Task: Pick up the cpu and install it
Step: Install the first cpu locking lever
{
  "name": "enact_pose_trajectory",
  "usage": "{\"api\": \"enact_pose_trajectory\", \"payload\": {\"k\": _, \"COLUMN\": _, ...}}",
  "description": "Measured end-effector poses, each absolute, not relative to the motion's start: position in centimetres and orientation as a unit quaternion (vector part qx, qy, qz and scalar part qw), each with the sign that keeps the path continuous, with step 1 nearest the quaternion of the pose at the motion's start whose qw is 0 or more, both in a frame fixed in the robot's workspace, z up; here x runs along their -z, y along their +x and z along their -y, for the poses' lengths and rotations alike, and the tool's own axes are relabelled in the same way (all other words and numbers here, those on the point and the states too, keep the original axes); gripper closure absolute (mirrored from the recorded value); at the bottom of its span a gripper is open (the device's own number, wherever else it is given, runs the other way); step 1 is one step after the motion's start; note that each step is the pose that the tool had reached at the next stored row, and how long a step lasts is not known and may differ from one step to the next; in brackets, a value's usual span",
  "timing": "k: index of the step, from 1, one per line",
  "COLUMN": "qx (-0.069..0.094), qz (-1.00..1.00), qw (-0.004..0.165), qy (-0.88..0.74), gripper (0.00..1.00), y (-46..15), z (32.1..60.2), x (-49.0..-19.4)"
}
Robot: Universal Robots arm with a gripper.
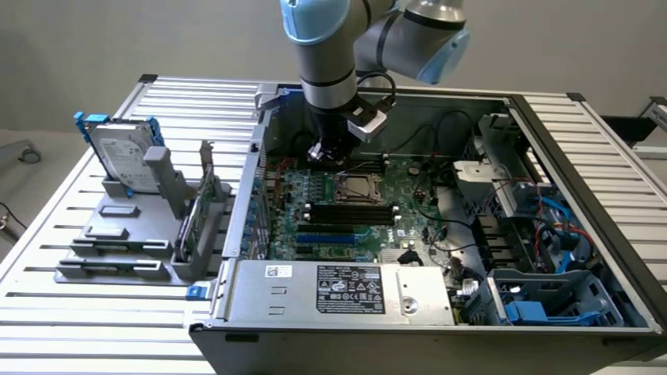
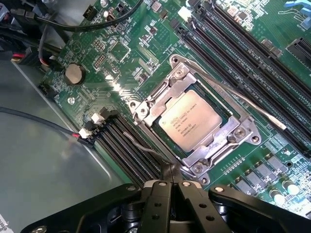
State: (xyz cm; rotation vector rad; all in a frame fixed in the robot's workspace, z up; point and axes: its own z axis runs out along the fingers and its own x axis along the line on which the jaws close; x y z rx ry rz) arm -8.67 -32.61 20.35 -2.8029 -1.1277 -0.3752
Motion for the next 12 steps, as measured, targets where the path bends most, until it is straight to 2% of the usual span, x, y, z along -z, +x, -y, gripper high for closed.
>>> {"api": "enact_pose_trajectory", "payload": {"k": 12, "qx": 0.123, "qz": 0.371, "qw": 0.049, "qy": -0.919, "gripper": 0.89, "y": -8.3, "z": 32.61, "x": -20.35}}
